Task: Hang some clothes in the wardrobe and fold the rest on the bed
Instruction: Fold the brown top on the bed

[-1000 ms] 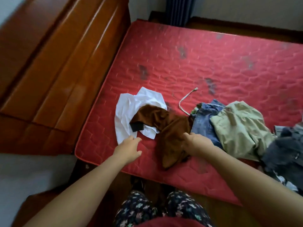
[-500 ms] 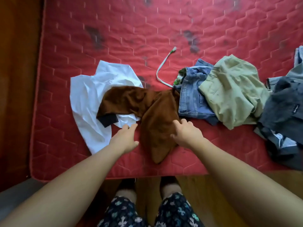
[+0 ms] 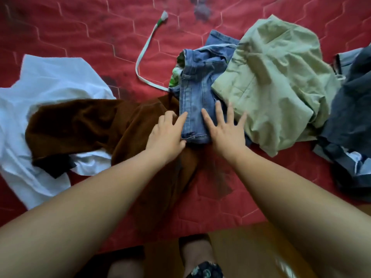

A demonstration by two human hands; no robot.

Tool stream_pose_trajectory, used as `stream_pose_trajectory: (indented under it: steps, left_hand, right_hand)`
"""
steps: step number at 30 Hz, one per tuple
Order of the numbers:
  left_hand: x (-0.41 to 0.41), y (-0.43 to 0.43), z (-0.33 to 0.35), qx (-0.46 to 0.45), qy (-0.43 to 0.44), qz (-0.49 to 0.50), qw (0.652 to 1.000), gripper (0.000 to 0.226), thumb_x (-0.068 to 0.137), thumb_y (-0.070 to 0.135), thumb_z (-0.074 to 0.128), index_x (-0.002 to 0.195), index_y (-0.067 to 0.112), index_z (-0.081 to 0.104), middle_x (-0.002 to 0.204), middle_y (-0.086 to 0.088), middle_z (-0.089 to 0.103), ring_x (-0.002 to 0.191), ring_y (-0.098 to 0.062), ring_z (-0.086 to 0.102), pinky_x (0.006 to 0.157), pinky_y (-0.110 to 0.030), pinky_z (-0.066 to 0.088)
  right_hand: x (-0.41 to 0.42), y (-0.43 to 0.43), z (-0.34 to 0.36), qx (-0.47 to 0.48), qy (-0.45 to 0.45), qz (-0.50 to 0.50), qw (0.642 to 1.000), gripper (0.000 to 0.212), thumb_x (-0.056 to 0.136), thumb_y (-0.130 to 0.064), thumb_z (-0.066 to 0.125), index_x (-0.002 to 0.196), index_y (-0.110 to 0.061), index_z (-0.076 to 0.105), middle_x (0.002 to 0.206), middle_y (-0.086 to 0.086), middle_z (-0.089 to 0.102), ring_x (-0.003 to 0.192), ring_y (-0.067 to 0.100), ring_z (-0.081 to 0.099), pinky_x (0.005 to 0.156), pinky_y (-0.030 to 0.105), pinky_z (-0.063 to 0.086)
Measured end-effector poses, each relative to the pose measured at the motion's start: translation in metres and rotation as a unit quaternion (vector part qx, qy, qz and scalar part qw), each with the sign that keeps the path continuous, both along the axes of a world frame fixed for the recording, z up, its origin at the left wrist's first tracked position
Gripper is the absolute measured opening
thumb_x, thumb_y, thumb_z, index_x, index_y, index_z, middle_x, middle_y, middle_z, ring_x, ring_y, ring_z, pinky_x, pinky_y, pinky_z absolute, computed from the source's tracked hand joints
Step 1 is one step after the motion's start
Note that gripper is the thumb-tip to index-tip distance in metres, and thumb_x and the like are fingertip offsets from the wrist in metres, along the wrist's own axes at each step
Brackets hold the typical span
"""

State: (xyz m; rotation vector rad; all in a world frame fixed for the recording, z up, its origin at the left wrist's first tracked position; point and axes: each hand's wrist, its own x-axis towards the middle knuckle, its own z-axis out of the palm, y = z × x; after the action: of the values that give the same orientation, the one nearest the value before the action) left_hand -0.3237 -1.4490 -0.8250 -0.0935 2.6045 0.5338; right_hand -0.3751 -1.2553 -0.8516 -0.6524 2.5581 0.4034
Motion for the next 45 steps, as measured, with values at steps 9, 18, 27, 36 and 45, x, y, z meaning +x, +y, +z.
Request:
stream_pose_trajectory:
  steps: [9,18,27,36,45]
  left_hand:
    - [-0.070,0.042,-0.049,0.045,-0.012,0.059,0.997,0.081,0.085,0.039,0.068,0.155,0.030,0.030,0.141,-0.006,0.033,0.135,-0.030,0.032,0.109,-0.048,0.037]
    - [-0.150,0.128,-0.003,0.252,-0.030,0.104,0.962,0.094,0.090,0.033,0.073,0.160,0.028,0.011,0.145,-0.011,0.021,0.143,-0.015,0.021,0.119,-0.019,0.013]
    - [-0.276,0.344,0.063,0.257,-0.008,-0.166,0.952,0.082,0.096,0.039,0.063,0.161,0.028,0.013,0.166,-0.018,0.004,0.155,-0.025,0.007,0.118,-0.023,0.010]
    - [-0.204,0.339,-0.018,0.127,-0.058,-0.281,0.950,0.088,0.092,0.036,0.068,0.160,0.031,0.014,0.165,-0.021,0.008,0.151,-0.037,0.019,0.121,-0.043,0.026]
    - [-0.172,0.235,0.030,0.105,-0.004,-0.149,0.983,0.077,0.089,0.035,0.068,0.156,0.027,0.030,0.156,-0.004,0.032,0.139,-0.025,0.039,0.109,-0.043,0.042]
  right_hand:
    - [-0.059,0.034,-0.040,-0.075,0.006,0.086,0.993,0.057,0.103,-0.027,0.035,0.157,-0.034,0.020,0.138,0.006,0.047,0.108,0.038,0.051,0.076,0.047,0.046]
    - [-0.154,0.122,0.072,-0.136,0.076,0.050,0.987,0.042,0.100,-0.025,0.038,0.142,-0.029,0.045,0.131,0.012,0.047,0.112,0.038,0.049,0.077,0.044,0.041]
    - [-0.216,0.352,0.147,0.002,0.236,-0.114,0.965,0.036,0.097,-0.020,0.048,0.133,-0.025,0.046,0.129,0.021,0.043,0.116,0.049,0.045,0.079,0.056,0.044]
    - [-0.160,0.387,0.047,0.109,-0.030,-0.277,0.954,0.075,0.091,-0.032,0.053,0.157,-0.033,0.018,0.149,0.009,0.029,0.130,0.044,0.035,0.101,0.054,0.041]
    - [-0.119,0.269,0.084,-0.069,0.051,-0.289,0.953,0.069,0.089,-0.047,0.055,0.151,-0.024,0.035,0.164,0.015,0.016,0.151,0.049,0.006,0.118,0.067,0.003]
